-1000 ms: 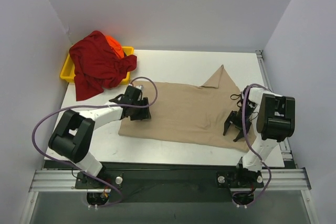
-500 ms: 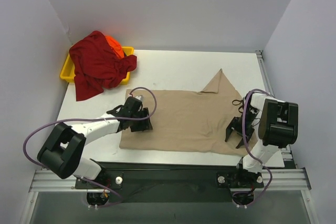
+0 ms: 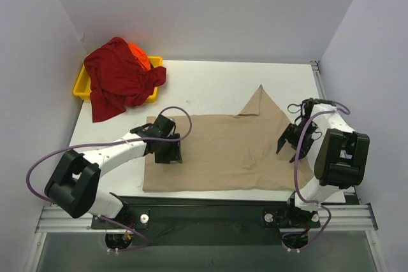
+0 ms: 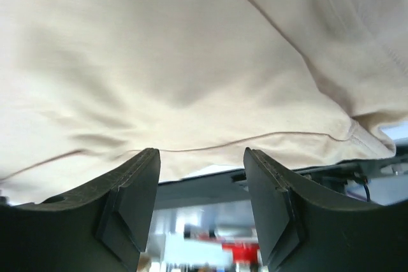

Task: Fold and stack the t-shirts
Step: Fold the flattened tshirt in 1/3 of the way, then grap the side of the flattened tshirt furthest away from the robot with both arms, then fold the other side of the tshirt into a rectangle

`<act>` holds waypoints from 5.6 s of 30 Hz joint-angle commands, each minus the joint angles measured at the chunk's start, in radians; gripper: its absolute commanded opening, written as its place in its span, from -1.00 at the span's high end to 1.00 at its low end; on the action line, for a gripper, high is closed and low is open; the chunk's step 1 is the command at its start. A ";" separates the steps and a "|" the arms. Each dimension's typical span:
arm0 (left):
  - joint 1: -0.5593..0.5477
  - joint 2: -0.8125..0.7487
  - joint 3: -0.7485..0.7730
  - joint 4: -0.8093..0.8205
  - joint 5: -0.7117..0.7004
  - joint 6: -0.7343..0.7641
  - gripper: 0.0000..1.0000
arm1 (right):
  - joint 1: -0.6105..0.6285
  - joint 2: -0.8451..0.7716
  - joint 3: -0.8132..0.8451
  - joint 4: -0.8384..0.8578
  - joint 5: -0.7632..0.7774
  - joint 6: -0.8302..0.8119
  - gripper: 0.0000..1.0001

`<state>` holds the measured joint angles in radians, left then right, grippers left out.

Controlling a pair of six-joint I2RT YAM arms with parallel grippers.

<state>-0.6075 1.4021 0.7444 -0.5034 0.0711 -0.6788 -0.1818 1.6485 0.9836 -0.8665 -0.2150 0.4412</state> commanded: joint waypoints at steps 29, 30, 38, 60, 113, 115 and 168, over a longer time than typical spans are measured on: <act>0.393 0.208 0.383 0.000 0.050 0.096 -0.25 | 0.140 0.640 1.136 0.164 -0.129 -0.016 -0.11; 0.397 0.212 0.391 0.000 0.049 0.094 -0.25 | 0.142 0.663 1.144 0.187 -0.142 -0.016 -0.11; 0.407 0.238 0.412 -0.004 0.041 0.079 -0.25 | 0.153 0.792 1.254 0.262 -0.123 -0.001 -0.11; 0.416 0.268 0.443 -0.023 -0.008 0.131 -0.25 | 0.208 0.892 1.281 0.328 -0.110 -0.026 0.21; 0.466 0.586 0.615 0.035 -0.136 0.292 1.00 | 0.157 0.683 1.103 0.327 -0.130 0.109 1.00; 0.465 0.566 0.612 0.043 -0.129 0.294 1.00 | 0.139 0.660 1.100 0.327 -0.139 0.140 1.00; 0.453 0.270 0.418 0.140 0.021 0.324 1.00 | -0.047 -0.022 0.486 0.124 -0.259 0.143 1.00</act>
<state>-0.1501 1.7340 1.1820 -0.3912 0.0681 -0.3752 -0.2237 1.6890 1.5208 -0.6693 -0.4854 0.6193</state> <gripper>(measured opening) 0.024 0.042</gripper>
